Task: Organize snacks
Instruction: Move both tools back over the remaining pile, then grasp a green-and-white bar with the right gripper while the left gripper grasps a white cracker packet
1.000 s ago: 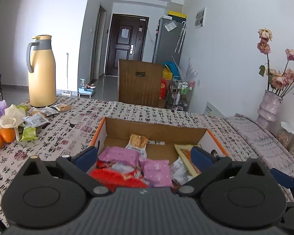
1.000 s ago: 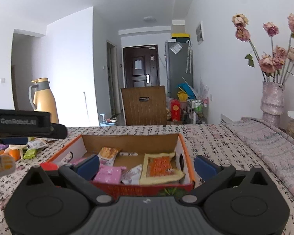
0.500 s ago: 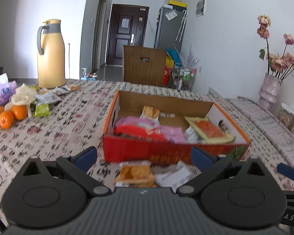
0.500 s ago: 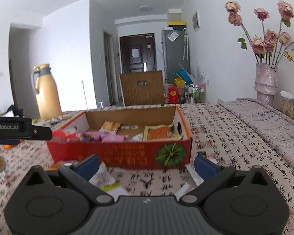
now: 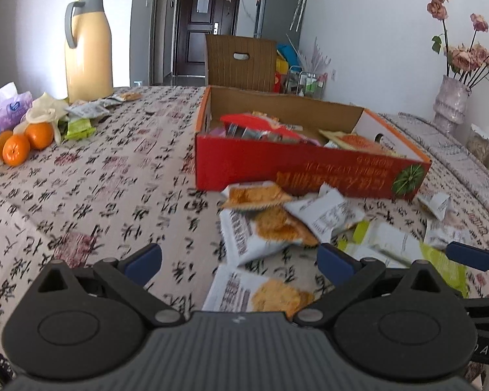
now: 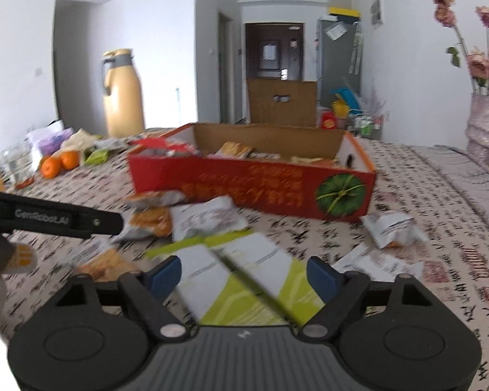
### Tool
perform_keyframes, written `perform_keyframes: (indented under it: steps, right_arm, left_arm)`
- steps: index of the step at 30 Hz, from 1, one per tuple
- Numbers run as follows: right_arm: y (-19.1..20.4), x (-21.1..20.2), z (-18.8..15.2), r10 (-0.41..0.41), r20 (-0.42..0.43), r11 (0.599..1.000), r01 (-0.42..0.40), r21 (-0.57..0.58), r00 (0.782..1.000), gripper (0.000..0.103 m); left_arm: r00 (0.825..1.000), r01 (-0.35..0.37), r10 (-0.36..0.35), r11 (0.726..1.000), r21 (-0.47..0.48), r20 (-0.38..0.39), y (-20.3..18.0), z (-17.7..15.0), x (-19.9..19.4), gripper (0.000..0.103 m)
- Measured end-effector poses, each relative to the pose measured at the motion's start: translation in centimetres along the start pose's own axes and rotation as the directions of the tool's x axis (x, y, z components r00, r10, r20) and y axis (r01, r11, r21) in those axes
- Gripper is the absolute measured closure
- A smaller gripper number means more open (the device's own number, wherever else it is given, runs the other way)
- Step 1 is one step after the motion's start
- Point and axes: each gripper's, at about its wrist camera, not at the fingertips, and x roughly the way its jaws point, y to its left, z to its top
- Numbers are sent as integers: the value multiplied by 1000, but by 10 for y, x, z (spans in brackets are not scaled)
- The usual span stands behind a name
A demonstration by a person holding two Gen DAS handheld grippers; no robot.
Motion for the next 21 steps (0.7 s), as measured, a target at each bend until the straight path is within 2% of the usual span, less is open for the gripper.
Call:
perform_keyframes:
  steps: [4, 8, 10, 18, 21]
  right_arm:
    - [7, 7, -3, 33, -41, 999, -34, -13, 999, 37]
    - [11, 11, -2, 41, -51, 999, -42, -26, 998, 40]
    - [13, 12, 0, 55, -55, 998, -57, -33, 997, 48]
    - [12, 26, -7, 47, -114, 998, -51, -32, 992, 50]
    - [11, 26, -8, 50, -109, 998, -52, -21, 993, 51]
  left_arm:
    - [1000, 1, -1, 1000, -3, -16, 6, -7, -2, 0]
    - [1000, 11, -11, 1000, 2, -21, 8, -10, -3, 0]
    - [1000, 16, -16, 1000, 1, -22, 8, -10, -3, 0]
    - [999, 35, -35, 999, -3, -24, 11, -12, -4, 0]
    - [999, 37, -37, 999, -6, -25, 12, -12, -4, 0]
